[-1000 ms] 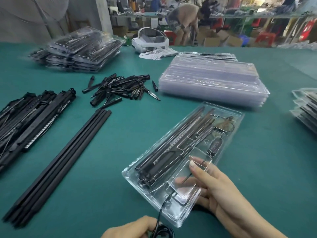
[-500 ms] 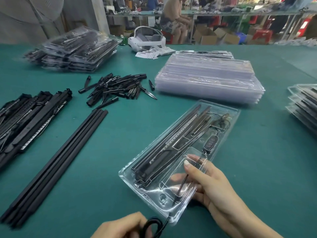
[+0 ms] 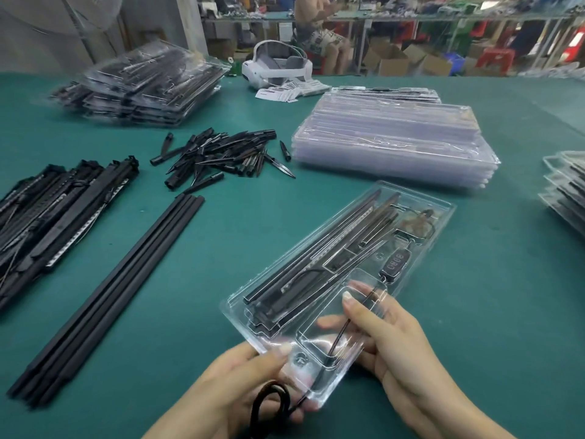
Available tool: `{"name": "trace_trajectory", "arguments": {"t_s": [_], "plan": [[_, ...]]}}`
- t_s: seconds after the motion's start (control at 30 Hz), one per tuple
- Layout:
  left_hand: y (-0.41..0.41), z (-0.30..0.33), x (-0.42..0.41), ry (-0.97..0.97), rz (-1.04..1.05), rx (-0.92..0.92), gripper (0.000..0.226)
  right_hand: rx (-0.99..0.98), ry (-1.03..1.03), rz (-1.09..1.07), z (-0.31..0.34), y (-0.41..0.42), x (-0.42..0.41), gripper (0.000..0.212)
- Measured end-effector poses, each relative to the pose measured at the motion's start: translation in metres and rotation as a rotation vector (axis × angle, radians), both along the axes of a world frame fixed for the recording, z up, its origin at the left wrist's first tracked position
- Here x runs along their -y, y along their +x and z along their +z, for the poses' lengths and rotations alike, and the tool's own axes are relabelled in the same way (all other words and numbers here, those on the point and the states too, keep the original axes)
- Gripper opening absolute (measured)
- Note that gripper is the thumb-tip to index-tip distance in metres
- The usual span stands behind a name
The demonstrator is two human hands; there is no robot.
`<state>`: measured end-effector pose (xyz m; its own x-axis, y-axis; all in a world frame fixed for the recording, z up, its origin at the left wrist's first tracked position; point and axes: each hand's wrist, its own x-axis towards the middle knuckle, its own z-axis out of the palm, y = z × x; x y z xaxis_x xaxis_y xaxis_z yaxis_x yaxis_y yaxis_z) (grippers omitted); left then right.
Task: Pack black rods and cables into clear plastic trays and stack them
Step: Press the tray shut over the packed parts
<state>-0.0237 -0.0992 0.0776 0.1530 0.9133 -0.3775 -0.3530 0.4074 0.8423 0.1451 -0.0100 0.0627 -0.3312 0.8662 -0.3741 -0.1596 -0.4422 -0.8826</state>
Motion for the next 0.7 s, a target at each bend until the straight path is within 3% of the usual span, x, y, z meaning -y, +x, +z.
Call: {"name": "trace_trajectory", "arguments": {"t_s": [0.27,0.37,0.43,0.5,0.57,0.7], "plan": [[0.012,-0.004,-0.011,-0.085,0.076,-0.113,0.013,-0.011,-0.023,0.024,0.003,0.0,0.002,0.031],[0.013,-0.004,-0.009,-0.135,0.171,-0.054,0.014,0.038,-0.107,0.148,0.008,0.005,0.004,0.059],[0.014,-0.004,-0.008,-0.148,0.139,-0.029,0.013,0.087,-0.173,0.349,0.012,0.008,0.011,0.071],[0.017,-0.002,-0.009,-0.139,0.077,-0.04,0.007,0.128,-0.14,0.496,0.014,0.008,0.02,0.051],[0.019,0.0,-0.011,-0.136,0.084,-0.078,0.007,0.152,-0.051,0.48,0.013,0.006,0.025,0.035],[0.02,0.002,-0.011,-0.148,0.124,-0.136,0.014,0.242,0.061,0.386,0.012,-0.001,0.027,0.031]]}}
